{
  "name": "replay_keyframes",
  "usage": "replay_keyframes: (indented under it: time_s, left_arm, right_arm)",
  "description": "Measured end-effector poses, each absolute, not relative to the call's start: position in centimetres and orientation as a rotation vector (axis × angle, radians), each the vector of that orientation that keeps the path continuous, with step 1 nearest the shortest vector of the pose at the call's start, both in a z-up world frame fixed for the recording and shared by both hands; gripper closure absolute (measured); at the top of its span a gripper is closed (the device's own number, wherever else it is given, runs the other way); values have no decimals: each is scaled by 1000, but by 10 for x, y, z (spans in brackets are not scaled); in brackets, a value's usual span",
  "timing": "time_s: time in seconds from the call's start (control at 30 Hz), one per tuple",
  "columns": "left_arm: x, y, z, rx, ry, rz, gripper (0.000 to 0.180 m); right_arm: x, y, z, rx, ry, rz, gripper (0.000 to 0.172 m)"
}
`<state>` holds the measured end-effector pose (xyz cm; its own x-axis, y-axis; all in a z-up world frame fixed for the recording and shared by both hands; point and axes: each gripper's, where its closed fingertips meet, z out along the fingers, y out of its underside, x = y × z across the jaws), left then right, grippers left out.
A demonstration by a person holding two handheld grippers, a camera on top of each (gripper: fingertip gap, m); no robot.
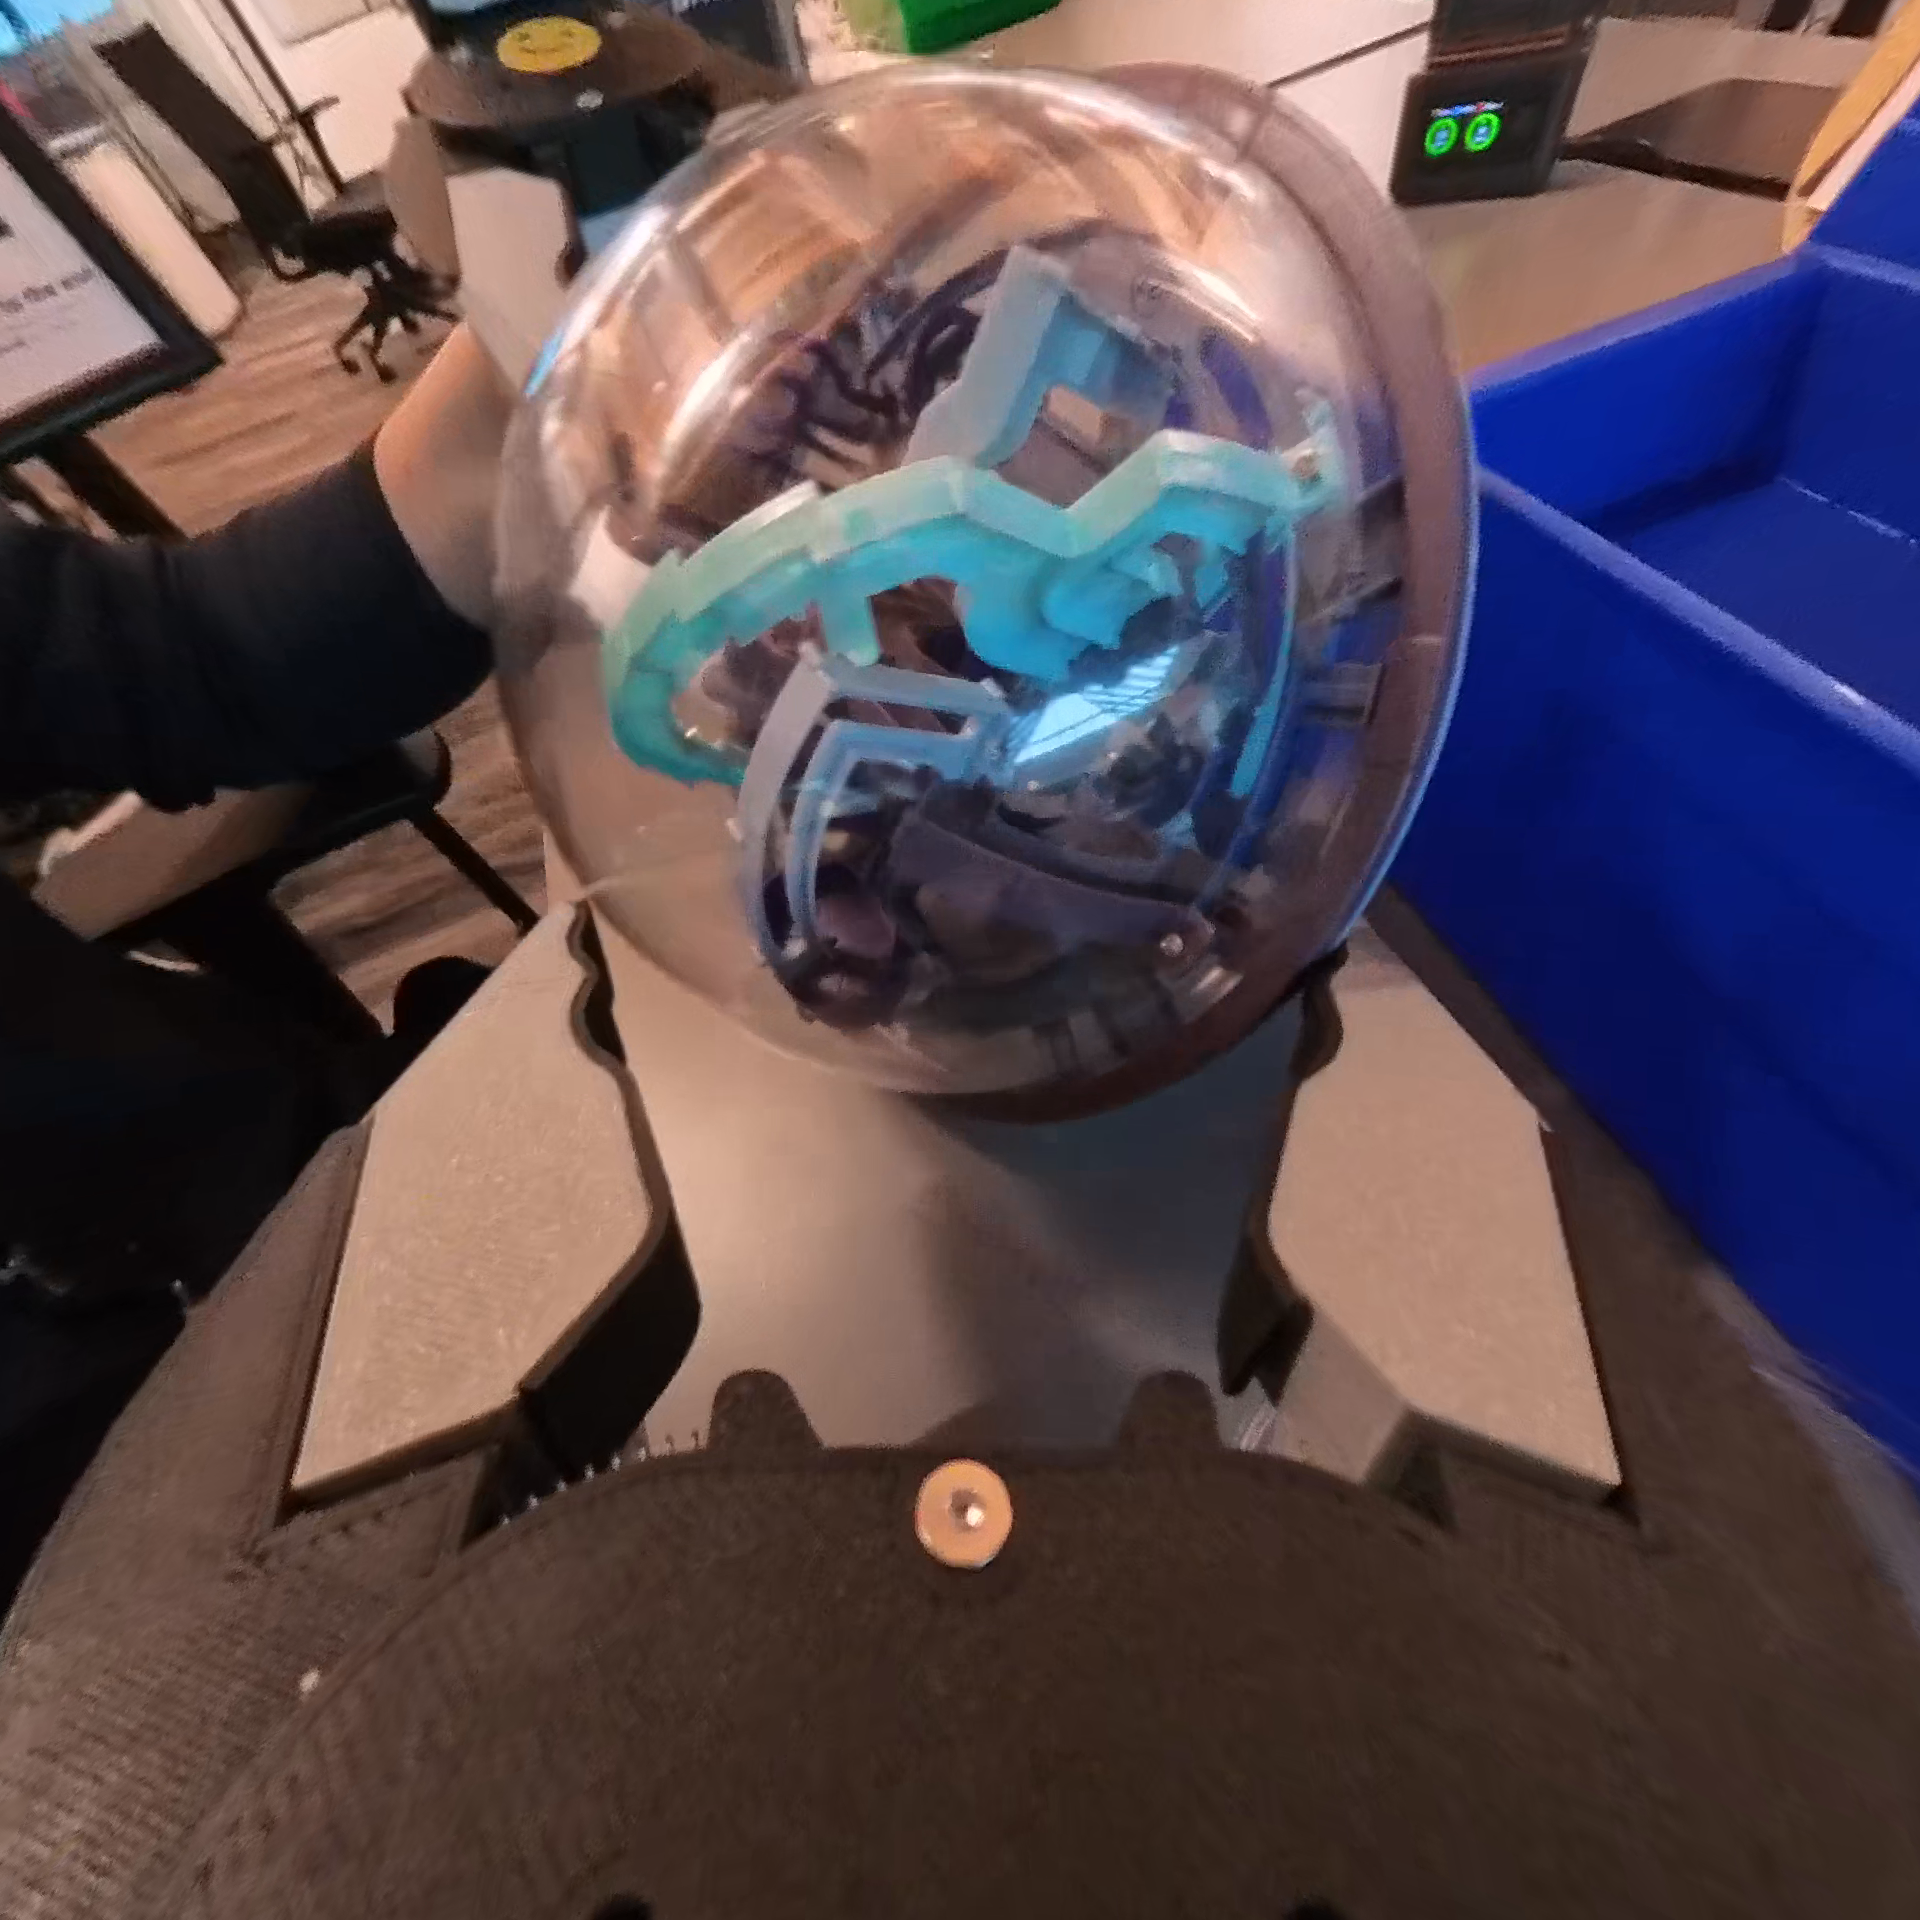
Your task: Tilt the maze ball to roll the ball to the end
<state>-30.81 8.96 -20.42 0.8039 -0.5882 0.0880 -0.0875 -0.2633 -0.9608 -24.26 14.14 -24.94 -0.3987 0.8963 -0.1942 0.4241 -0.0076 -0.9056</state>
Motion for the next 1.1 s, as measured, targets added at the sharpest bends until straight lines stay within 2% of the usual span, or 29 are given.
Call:
replay_keyframes:
  time_s: [0.17,0.33,0.53,0.8,1.1]
  left_arm:
    - [-306,89,-221,-1860,527,-558,97]
    - [-295,91,-250,-1926,583,-552,80]
    - [-292,97,-254,-1899,681,-326,79]
    - [-289,93,-223,-1678,699,-217,80]
    - [-285,95,-225,-1660,736,-128,80]
  right_arm:
    - [-249,143,-236,-1336,-1712,1541,38]
    - [-255,138,-217,-1237,-1679,1481,34]
    - [-257,136,-217,-1175,-1746,1239,26]
    - [-251,129,-190,-992,-1670,1257,26]
    - [-246,125,-183,-906,-1696,1131,25]
